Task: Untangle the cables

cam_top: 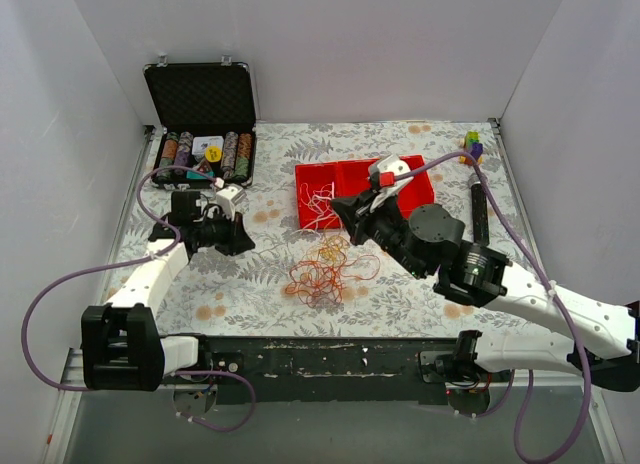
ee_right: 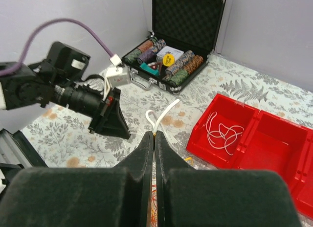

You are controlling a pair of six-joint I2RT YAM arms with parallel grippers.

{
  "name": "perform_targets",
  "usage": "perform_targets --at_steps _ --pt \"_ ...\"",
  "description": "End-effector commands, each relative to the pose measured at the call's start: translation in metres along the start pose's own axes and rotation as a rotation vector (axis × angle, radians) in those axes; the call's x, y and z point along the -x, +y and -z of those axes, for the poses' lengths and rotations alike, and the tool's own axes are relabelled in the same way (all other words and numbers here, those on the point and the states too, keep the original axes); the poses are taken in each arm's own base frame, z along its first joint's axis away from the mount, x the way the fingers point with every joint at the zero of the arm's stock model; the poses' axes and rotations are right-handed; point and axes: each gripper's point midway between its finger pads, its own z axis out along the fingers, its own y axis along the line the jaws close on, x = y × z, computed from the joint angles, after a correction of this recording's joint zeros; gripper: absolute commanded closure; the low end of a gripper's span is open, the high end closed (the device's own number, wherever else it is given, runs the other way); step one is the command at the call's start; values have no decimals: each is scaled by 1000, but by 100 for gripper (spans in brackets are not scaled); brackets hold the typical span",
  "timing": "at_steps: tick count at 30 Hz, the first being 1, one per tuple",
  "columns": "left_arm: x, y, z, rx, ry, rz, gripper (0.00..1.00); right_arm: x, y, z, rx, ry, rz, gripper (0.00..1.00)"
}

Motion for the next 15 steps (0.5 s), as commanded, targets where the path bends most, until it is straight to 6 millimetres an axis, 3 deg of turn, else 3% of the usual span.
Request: perform_targets --at_steps 1,4,7,8,11,15 --pt "42 -9 24 15 -53 -41 100 -20 -9 -11 -74 44 -7 99" --pt "80 -33 45 -45 -113 -49 100 -55 -8 -18 -77 119 -1 98" --pt "123 -59 68 -109 -194 -58 100 -84 -11 -22 -92 176 -6 80" --pt "135 -65 75 -120 -219 -58 100 -89 -10 -22 -90 187 -10 69" --pt "174 -84 96 -158 -292 -74 100 -107 -14 -23 -100 222 -21 57" --pt "206 -100 114 -194 -344 -71 100 -123 -19 -18 -116 252 -22 38"
